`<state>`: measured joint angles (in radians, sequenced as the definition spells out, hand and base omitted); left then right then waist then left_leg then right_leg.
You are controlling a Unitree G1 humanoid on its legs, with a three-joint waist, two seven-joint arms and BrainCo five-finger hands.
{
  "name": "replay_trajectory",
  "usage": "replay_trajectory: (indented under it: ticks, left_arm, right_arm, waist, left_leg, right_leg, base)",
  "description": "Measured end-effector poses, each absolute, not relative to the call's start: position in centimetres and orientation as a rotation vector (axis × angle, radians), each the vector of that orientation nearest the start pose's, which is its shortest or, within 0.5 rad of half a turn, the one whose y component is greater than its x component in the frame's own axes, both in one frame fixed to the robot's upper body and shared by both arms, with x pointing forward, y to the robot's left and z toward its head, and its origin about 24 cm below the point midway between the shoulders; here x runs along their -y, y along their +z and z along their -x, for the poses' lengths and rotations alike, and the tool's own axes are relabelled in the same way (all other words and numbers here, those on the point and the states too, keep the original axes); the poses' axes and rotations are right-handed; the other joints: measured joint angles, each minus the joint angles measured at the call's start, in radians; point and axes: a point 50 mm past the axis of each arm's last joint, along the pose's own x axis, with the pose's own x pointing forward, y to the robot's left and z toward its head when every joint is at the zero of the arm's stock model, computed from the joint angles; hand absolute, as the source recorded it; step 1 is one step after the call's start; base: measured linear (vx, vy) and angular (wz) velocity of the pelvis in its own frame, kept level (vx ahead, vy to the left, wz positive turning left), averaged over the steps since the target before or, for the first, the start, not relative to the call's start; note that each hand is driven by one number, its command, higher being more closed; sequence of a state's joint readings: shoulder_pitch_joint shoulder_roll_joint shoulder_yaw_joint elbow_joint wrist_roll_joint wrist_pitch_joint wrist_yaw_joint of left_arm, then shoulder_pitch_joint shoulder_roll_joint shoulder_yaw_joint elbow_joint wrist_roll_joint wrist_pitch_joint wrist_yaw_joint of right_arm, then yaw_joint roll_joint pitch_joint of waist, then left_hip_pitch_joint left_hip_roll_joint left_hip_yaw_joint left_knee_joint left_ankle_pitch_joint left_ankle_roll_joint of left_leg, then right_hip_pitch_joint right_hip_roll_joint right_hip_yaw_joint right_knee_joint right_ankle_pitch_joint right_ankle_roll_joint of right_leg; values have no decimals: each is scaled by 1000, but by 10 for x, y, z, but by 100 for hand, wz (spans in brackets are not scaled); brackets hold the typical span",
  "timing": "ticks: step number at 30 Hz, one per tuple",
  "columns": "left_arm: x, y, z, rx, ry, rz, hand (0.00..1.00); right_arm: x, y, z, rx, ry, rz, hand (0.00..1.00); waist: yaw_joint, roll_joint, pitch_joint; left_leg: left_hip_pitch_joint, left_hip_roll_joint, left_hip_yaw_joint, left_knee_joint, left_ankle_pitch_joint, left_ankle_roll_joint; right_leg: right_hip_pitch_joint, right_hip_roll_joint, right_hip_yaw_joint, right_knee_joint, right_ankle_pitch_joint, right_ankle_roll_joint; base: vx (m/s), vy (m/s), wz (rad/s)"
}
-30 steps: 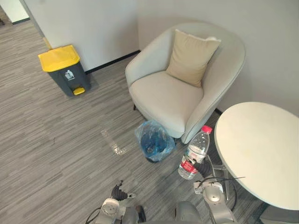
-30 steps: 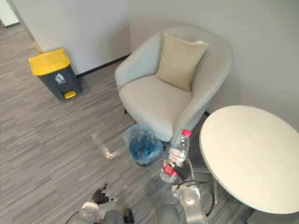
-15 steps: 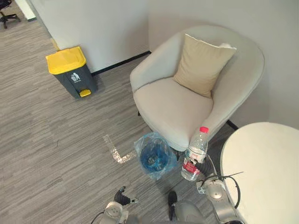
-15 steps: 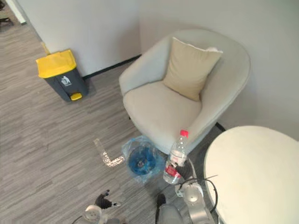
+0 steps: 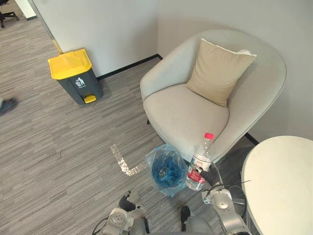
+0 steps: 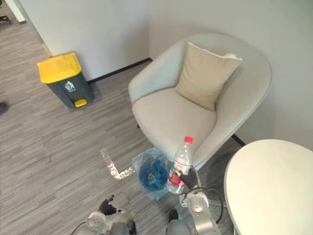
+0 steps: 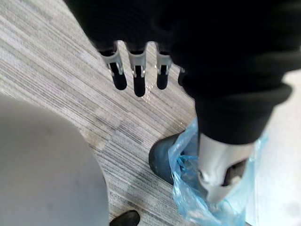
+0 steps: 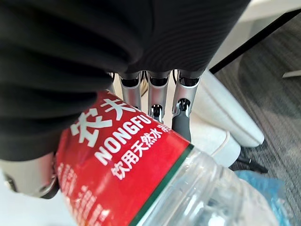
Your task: Gather rubbish on tea table into small bin, then transfer packed bag to large trash can.
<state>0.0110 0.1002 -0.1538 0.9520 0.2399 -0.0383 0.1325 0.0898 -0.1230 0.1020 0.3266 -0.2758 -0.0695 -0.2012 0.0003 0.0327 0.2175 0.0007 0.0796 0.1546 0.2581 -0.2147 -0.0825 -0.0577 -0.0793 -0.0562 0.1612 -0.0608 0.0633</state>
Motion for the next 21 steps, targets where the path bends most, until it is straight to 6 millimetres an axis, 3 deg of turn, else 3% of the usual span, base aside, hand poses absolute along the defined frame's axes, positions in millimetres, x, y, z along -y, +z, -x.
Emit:
replay_trajectory:
  ticks: [3, 4, 6, 12, 19, 21]
  left_arm:
    - [-173, -141, -150, -881, -78, -437, 0]
    - [-178, -134, -164, -843, -37, -438, 0]
    - [-182, -129, -174, -814, -13, -437, 0]
    - [-190, -100, -215, -646, 110, -347, 0]
    - [-184, -73, -247, -509, 150, -293, 0]
    - [-181, -60, -261, -447, 170, -269, 0]
  right_arm:
    - [167, -37, -225, -269, -55, 437, 100]
    - [165, -26, -241, -214, -37, 466, 100]
    - [164, -18, -254, -179, -29, 485, 100]
    - [172, 22, -293, -27, -88, 571, 100]
    - [174, 58, -308, 111, -120, 621, 100]
    - [169, 84, -318, 210, -132, 627, 100]
  waist:
    - [0, -6, 14]
    - [1, -13, 58]
    - [0, -17, 83]
    - [18, -16, 189]
    - [32, -13, 216]
    - [41, -26, 226]
  left_leg:
    - [-59, -1, -4, 49, 0, 0]
    - [-148, 3, -11, 148, -2, 1]
    - [-232, 13, -26, 225, -10, 12]
    - [-519, 47, -55, 476, -112, 11]
    - [-740, 65, -76, 554, -99, 13]
    - [-830, 68, -86, 573, -81, 18]
  right_leg:
    - [-83, -9, -1, 99, -31, -5]
    - [-161, -14, -9, 190, -47, -15]
    - [-228, -16, -23, 250, -63, -23]
    - [-507, -29, -45, 522, -168, -30]
    - [-704, -43, -75, 575, -150, -33]
    - [-785, -48, -88, 595, -143, -42]
  base:
    - [-37, -27, 7]
    - [-122, -67, 19]
    - [-172, -70, 26]
    - [-228, -64, 23]
    - [-139, -28, 8]
    - [-67, -23, 15]
